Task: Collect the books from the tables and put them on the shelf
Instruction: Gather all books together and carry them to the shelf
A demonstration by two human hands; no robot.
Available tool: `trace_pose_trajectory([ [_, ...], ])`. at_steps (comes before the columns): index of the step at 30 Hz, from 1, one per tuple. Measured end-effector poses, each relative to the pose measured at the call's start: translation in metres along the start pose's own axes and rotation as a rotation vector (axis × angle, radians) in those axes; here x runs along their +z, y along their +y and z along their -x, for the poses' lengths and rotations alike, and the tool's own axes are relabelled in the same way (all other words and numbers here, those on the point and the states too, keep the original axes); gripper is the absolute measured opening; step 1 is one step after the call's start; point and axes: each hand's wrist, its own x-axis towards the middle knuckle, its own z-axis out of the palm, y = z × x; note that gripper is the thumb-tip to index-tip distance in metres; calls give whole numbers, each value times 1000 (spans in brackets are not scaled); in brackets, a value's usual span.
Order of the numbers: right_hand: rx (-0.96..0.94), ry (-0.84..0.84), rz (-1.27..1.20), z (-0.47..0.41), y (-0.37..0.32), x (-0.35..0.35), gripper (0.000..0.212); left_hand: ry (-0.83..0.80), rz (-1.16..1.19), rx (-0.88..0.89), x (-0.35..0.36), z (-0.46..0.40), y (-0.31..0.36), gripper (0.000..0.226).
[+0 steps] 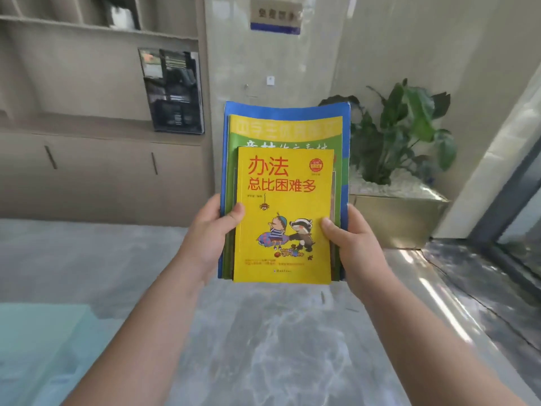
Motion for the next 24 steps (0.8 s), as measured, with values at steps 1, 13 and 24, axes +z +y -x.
trace_pose_trajectory([
  [1,3,-38,-17,-33,6,9,21,34,-13,14,-7,-26,-5,22],
  [13,-1,-265,-37,-404,31,121,19,235,-94,104,-85,-353,-36,19],
  [24,-37,-576,-63,-694,85,294,20,506,-144,138,-215,-583,-63,23],
])
